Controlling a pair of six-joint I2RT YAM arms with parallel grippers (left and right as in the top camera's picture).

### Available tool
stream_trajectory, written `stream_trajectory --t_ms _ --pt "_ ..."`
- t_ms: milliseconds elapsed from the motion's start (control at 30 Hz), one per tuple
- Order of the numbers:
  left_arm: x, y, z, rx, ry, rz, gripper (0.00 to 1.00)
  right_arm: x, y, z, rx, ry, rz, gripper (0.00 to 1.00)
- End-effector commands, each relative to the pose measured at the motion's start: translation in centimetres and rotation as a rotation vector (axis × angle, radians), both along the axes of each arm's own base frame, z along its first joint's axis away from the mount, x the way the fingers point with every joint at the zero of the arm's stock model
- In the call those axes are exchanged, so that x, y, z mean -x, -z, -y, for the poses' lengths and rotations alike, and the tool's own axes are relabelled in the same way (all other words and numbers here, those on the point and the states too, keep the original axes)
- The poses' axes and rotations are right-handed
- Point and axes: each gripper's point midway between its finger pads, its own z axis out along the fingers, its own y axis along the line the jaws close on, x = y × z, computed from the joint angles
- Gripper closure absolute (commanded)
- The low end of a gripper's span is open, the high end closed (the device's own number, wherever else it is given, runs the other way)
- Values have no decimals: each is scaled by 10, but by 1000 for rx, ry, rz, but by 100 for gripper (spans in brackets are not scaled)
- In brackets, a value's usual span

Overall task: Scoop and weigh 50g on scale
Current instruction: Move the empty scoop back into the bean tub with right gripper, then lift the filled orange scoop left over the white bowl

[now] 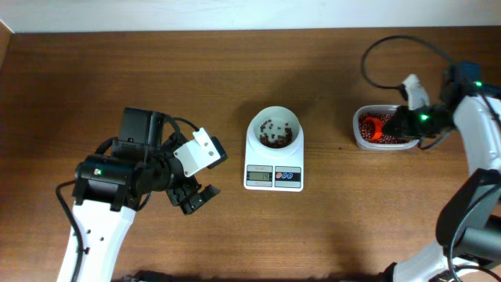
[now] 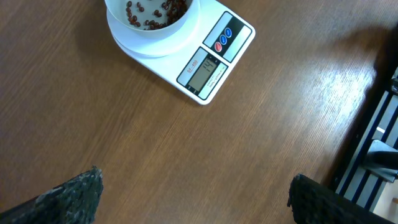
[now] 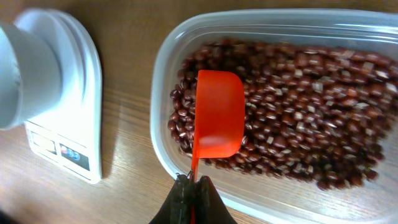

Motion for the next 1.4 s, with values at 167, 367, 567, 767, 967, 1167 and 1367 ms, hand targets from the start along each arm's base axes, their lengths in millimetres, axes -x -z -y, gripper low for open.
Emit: stream_trajectory --t_ms 167,367,567,767,967,1167,1367 --pt "2 1 1 6 -6 -10 1 4 -20 34 -247 148 77 96" --pt "2 1 1 6 -6 -10 1 11 -31 54 -330 220 109 96" --pt "2 1 1 6 -6 -11 1 15 -39 60 -396 258 122 96" --pt "2 1 1 7 -6 -11 1 13 -51 50 -482 257 144 96" --pt "2 1 1 6 -6 -10 1 14 -62 39 -553 233 164 96" --pt "2 1 1 7 -6 -10 1 10 -71 7 -609 142 171 96" --pt "2 1 1 7 -6 -10 1 7 -71 -47 -617 -3 132 96"
